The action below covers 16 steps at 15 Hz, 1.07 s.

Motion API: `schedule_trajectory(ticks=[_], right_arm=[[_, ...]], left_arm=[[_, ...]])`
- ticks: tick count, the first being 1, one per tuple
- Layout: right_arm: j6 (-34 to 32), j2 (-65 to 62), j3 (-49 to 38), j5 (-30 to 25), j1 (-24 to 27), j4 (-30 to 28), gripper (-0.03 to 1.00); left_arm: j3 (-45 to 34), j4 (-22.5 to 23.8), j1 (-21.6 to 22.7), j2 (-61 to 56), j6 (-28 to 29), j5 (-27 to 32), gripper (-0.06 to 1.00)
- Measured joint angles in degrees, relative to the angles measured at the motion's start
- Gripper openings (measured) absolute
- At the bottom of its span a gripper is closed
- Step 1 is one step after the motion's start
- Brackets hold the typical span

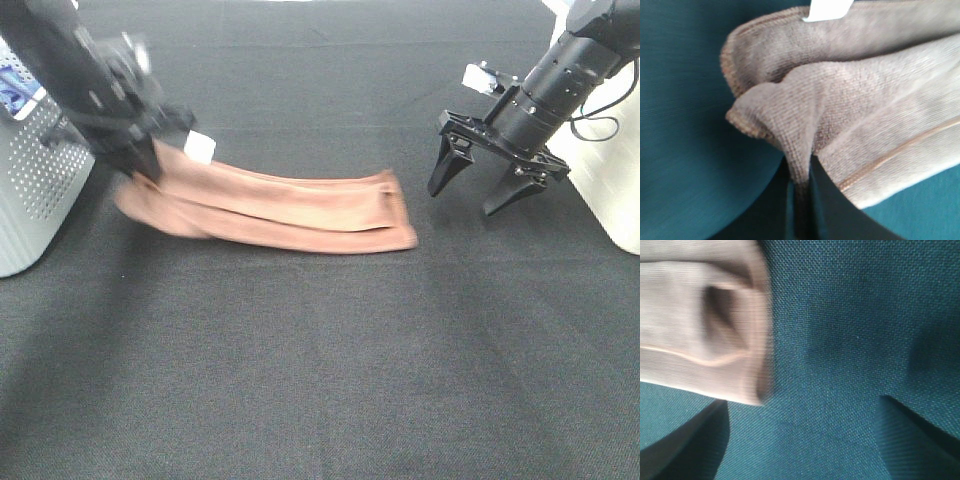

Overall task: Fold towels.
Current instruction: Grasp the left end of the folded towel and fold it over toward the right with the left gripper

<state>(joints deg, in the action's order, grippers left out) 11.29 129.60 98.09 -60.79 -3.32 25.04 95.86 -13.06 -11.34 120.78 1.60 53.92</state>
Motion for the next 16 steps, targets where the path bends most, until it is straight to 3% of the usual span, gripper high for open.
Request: schedule_trajectory(ticks=[2, 6, 8, 11, 16], right_arm=[[0.00, 0.00, 0.00, 0.00, 0.00, 0.00, 0.75], [0.00, 0.00, 0.00, -0.06, 0.00, 0.00, 0.75], [0.00, 0.00, 0.00, -0.11, 0.00, 0.00, 0.75], [0.00, 0.00, 0.00, -0.11, 0.00, 0.00, 0.75], [0.00, 0.00, 0.00, -0.11, 0.00, 0.00, 0.75]], left_arm=[[2.86, -1.43, -0.06, -0.52, 0.46, 3.90, 0.03], [5.79, -19.02, -2.64, 1.15, 0.23, 3.61, 0.03], [7.39, -23.03, -5.50, 4.93, 0.11, 1.60, 0.03], [11.34, -23.95, -8.65, 9.63, 1.55, 0.86, 0.03], [26.47, -24.12, -14.50, 21.77, 9.91, 0.23, 0.03]])
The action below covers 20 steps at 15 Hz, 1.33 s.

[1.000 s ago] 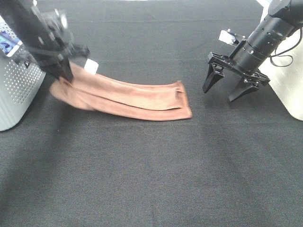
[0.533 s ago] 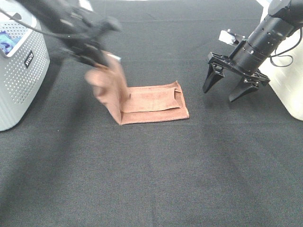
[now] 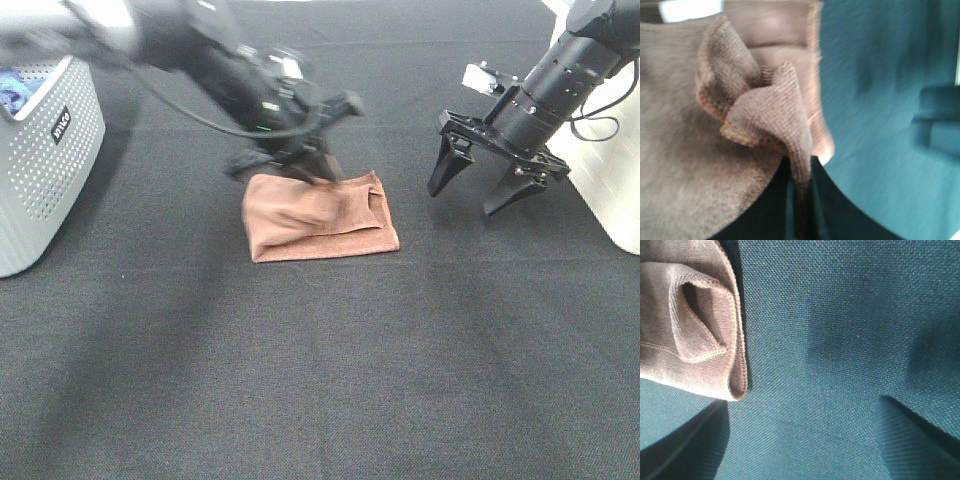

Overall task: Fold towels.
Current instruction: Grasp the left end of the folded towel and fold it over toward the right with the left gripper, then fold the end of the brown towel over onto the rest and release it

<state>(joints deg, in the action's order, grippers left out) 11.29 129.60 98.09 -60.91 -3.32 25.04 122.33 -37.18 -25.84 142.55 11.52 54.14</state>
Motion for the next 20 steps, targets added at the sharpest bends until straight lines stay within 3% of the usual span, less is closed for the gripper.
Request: schedule_trajectory(ticks=[2, 3, 5, 6, 8, 10, 13, 15, 18, 20], right_arm=[[0.00, 0.00, 0.00, 0.00, 0.00, 0.40, 0.75], [0.00, 0.00, 0.00, 0.00, 0.00, 0.52, 0.75], [0.00, 0.00, 0.00, 0.00, 0.00, 1.55, 0.75], [0.00, 0.00, 0.00, 0.00, 0.00, 2.35, 0.75], [0.00, 0.00, 0.00, 0.00, 0.00, 4.35, 0.75], [1.20, 0.00, 0.00, -0.29, -0.06, 9.57, 0.75], [8.14, 0.00, 0.00, -1.60, -3.55, 20.00, 0.75], [9.91, 0.00, 0.00, -1.15, -6.02, 21.77, 0.75], [15.41, 0.63, 0.00, 4.53, -12.55, 29.39, 0.75], [18.05, 3.32, 0.00, 7.16, -12.66, 32.14, 0.75]], left_arm=[[2.52, 0.00, -0.80, 1.83, 2.35, -0.74, 0.16], [2.75, -0.23, -1.20, 2.01, 2.81, -2.06, 0.29], [2.98, -5.67, -1.55, 2.01, 1.72, -5.16, 0.53], [2.98, -8.48, -1.55, 2.01, 0.06, -5.50, 0.56], [3.27, -13.41, -1.32, 2.01, -4.93, -5.96, 0.58], [4.98, -14.32, 0.06, 1.89, -10.37, -5.39, 0.58], [5.61, -8.25, 6.07, -0.80, -13.18, -2.64, 0.58], [5.73, -6.19, 8.02, -1.60, -13.29, -2.12, 0.58], [5.73, -3.95, 11.52, -2.18, -13.35, 1.03, 0.58], [5.73, -3.61, 11.92, -2.18, -13.41, 2.35, 0.58]])
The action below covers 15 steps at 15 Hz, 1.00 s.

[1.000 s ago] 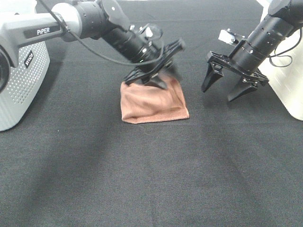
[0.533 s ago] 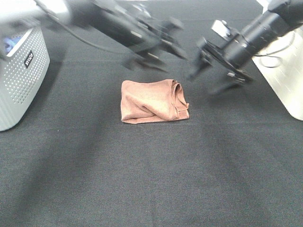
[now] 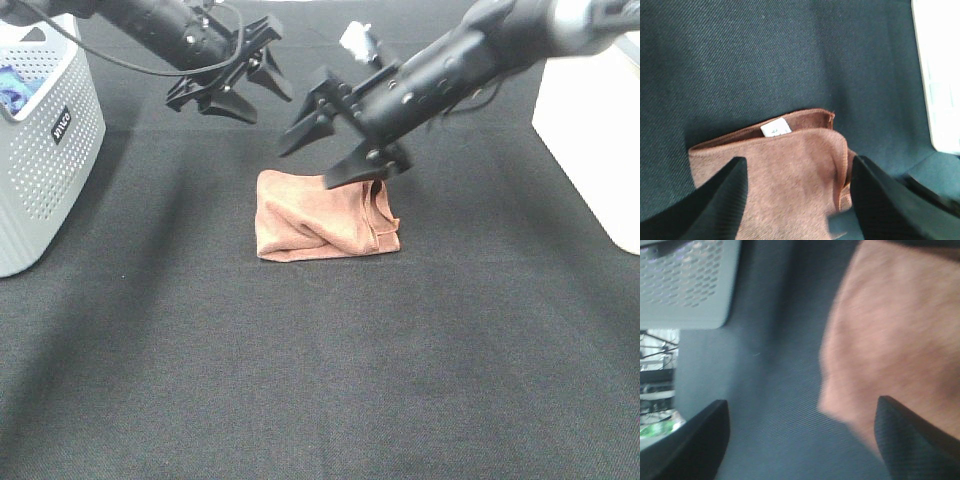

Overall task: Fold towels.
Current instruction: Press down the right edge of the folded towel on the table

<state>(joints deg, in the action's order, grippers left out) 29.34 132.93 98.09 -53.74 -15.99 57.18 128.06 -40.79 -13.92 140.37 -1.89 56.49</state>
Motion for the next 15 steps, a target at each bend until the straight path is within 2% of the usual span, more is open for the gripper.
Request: schedule_trajectory(ticks=[2, 5, 8, 11, 12, 13, 15], right_arm=[[0.40, 3.32, 0.00, 2.41, 1.72, -1.78, 0.75], [0.17, 4.01, 0.00, 2.98, 6.25, -2.35, 0.75], [0.00, 3.95, 0.00, 3.67, 10.43, -5.44, 0.75], [-0.06, 3.27, 0.00, 2.69, 11.23, -7.85, 0.75], [-0.34, 2.35, 0.00, 2.18, 11.29, -10.37, 0.75], [-2.98, -0.23, 0.00, 0.97, 11.29, -15.58, 0.75], [-8.25, -4.87, 0.00, -2.81, 11.29, -20.91, 0.75]], left_arm=[[0.00, 0.63, 0.00, 0.00, -0.06, 1.43, 0.58], [0.00, 0.86, 0.00, 0.00, -0.06, 2.69, 0.58], [0.00, 1.15, 0.00, 0.00, -0.06, 4.07, 0.58], [0.00, 1.15, 0.00, 0.00, -0.06, 5.27, 0.58], [0.00, 1.20, 0.00, 0.00, -0.11, 6.13, 0.58], [0.00, 2.58, 0.00, -0.52, -0.97, 8.59, 0.58], [0.00, 6.36, 0.00, -2.41, -1.55, 12.15, 0.58]])
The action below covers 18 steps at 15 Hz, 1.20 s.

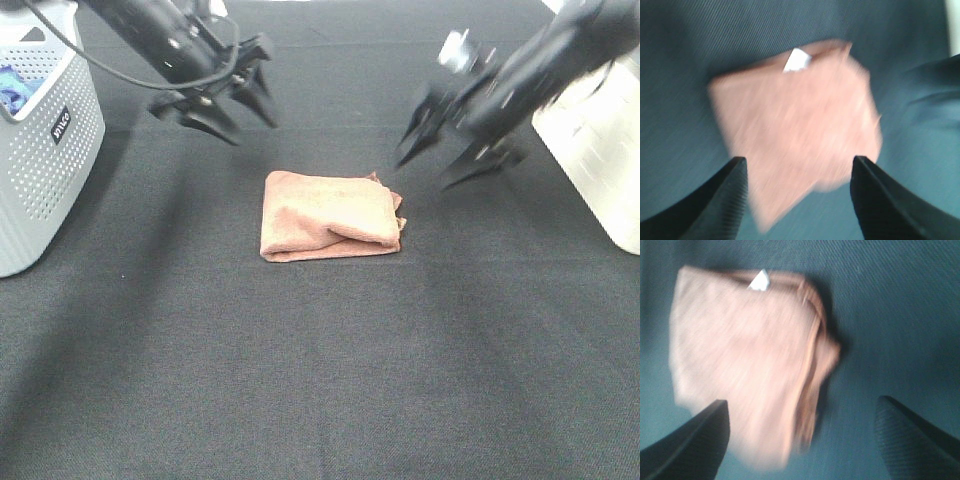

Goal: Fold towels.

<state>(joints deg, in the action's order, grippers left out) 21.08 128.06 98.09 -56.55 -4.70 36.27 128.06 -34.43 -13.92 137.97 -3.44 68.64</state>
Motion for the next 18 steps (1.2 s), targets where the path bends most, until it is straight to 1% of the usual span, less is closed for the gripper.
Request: schedule_trajectory(ticks=[1, 2, 3, 4, 5, 6, 7, 8, 9, 10, 11, 13, 14, 17, 18], right_arm=[[-2.01, -2.29, 0.00, -2.98, 0.00, -1.38, 0.75], [-2.86, -5.33, 0.00, -7.91, 0.00, -2.06, 0.75], [-2.92, -7.16, 0.00, -10.71, 0.00, -2.18, 0.75], [-3.44, -9.22, 0.00, -12.09, 0.00, -2.69, 0.75], [-4.01, -11.29, 0.00, -12.26, 0.00, -3.78, 0.75], [-5.04, -13.87, 0.00, -12.26, 0.00, -5.56, 0.75], [-6.07, -16.62, -0.46, -12.38, 0.00, -7.79, 0.75], [-7.39, -20.00, -1.55, -12.38, 0.00, -10.43, 0.75], [-7.39, -20.00, -1.55, -12.38, 0.00, -10.43, 0.75], [-8.82, -25.21, -4.24, -12.38, 0.00, -13.92, 0.75], [-9.51, -28.71, -6.42, -12.43, 0.00, -15.81, 0.75], [-9.91, -36.38, -13.52, -12.55, 0.00, -18.33, 0.75], [-10.31, -42.17, -19.71, -12.83, 0.00, -19.08, 0.75], [-10.37, -54.60, -33.29, -12.78, 0.00, -19.37, 0.75], [-10.37, -58.38, -37.18, -11.86, 0.00, -19.37, 0.75]], left_arm=[[0.00, 3.38, 0.00, -2.29, 0.00, 0.63, 0.58], [0.00, 5.56, -0.11, -4.47, 0.23, 0.63, 0.58], [0.00, 7.85, -0.23, -6.99, 0.69, 0.69, 0.58], [0.00, 10.26, -1.03, -9.51, 1.15, 0.69, 0.58], [0.00, 13.18, -2.12, -12.38, 1.95, 0.74, 0.58], [-0.29, 17.25, -3.61, -15.58, 3.09, 0.80, 0.58], [-1.83, 21.54, -5.10, -19.25, 4.18, 0.80, 0.58], [-4.98, 25.04, -6.59, -22.98, 5.10, 0.80, 0.58], [-4.98, 25.04, -6.59, -22.98, 5.10, 0.80, 0.58], [-11.06, 29.85, -9.00, -28.59, 6.65, 0.80, 0.58], [-16.62, 32.72, -10.54, -32.95, 8.48, 0.86, 0.58], [-28.19, 36.04, -12.49, -41.25, 12.03, 0.80, 0.58], [-36.55, 36.78, -13.18, -47.44, 13.64, 0.86, 0.58], [-52.60, 37.07, -13.46, -61.02, 15.93, 0.57, 0.58], [-57.47, 37.07, -13.46, -65.32, 16.21, 0.29, 0.58]])
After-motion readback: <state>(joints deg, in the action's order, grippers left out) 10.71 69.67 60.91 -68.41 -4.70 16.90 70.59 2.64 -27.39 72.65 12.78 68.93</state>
